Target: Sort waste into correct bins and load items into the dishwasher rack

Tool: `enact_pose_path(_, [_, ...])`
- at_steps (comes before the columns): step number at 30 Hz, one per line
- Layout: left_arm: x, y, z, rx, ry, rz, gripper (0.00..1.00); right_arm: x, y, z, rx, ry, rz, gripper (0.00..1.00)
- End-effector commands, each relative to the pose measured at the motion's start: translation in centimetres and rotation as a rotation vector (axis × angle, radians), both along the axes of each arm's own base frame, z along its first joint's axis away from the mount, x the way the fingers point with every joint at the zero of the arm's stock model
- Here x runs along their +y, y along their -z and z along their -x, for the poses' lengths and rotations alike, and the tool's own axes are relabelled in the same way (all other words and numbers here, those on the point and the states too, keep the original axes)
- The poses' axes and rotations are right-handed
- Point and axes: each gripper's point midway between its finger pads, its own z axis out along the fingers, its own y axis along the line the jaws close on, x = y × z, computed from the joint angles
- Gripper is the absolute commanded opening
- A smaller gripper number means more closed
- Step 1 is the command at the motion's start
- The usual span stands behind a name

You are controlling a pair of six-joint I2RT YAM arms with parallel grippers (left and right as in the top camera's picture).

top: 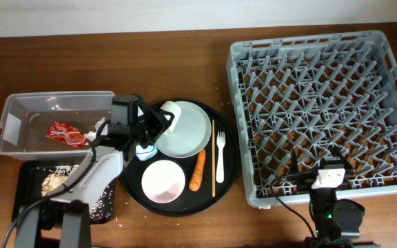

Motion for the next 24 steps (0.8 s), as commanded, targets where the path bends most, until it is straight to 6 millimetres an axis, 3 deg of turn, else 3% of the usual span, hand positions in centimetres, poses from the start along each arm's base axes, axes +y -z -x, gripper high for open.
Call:
enact_pose_path(1, [0.5, 2.1, 0.2, 0.062, -0.045, -0.008, 0.55, 0.1, 0.2, 0.0, 0.002, -0.001, -0.001, 0.99])
enact_pose_path(5, [0.5, 2.5, -0.7, 0.034, -0.052, -0.01, 0.33, 0.1, 0.2, 0.0, 0.001, -0.001, -0.001, 0.99])
enact_pose_path(12, [0.3, 1.8, -1.4, -0.009, -0.052, 0.0, 0.1, 0.1, 0.2, 0.0, 0.001, -0.001, -0.001, 0.99])
enact_pose_path(15, [0.3, 1.8, -1.4, -0.009, -0.052, 0.0, 0.09, 0.1, 0.2, 0.0, 0.001, -0.001, -0.001, 0.99])
enact_pose_path(18, [0.3, 1.8, -1.4, -0.009, -0.052, 0.0, 0.0, 0.1, 0.2, 0.0, 0.001, -0.001, -0.001, 0.99])
enact_pose_path(24, [-0.3, 0.1, -1.8, -0.059, -0.026, 0.03, 0.0, 0.1, 0.2, 0.0, 0.001, -0.001, -0.001, 0.99])
